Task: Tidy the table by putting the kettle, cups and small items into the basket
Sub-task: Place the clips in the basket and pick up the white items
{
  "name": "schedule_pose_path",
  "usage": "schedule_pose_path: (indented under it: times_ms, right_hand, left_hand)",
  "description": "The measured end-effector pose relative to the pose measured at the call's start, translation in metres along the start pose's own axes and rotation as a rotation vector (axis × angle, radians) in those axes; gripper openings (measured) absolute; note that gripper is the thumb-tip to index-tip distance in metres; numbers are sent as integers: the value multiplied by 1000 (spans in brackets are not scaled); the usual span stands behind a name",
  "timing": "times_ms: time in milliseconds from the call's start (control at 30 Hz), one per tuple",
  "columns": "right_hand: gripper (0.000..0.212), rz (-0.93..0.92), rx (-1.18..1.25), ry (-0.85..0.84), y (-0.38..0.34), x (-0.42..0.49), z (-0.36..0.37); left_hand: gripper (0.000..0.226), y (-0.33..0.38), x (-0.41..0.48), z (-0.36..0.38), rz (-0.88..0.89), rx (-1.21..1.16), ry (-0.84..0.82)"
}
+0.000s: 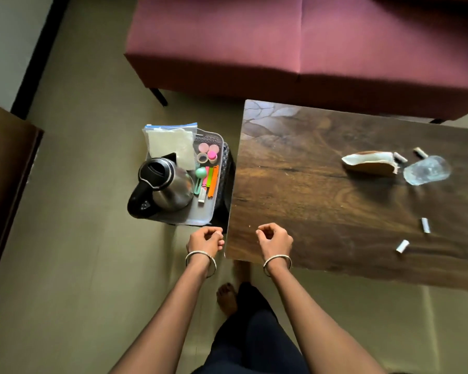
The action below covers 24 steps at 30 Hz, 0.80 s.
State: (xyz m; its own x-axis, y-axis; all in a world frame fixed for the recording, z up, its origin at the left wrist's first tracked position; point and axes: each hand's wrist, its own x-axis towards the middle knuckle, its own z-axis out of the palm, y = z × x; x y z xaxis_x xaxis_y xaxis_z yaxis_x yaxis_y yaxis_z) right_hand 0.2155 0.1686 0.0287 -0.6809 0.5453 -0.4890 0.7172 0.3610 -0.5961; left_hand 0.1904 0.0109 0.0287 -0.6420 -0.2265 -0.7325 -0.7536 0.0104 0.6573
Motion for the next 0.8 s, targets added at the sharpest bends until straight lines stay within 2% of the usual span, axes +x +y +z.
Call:
schedule_pose_path:
  times_ms: [233, 500, 800]
  right_hand:
    - [7, 103, 116, 161, 51, -2, -90]
    - [5, 135, 175, 206, 131, 12, -202]
    - [3, 231, 235, 230, 228, 69, -333]
  left_hand:
    - [24, -9, -43, 62, 14, 167, -71]
    - [18, -32, -107, 180, 47, 264, -133]
    - [16, -59, -182, 330, 14, 289, -178]
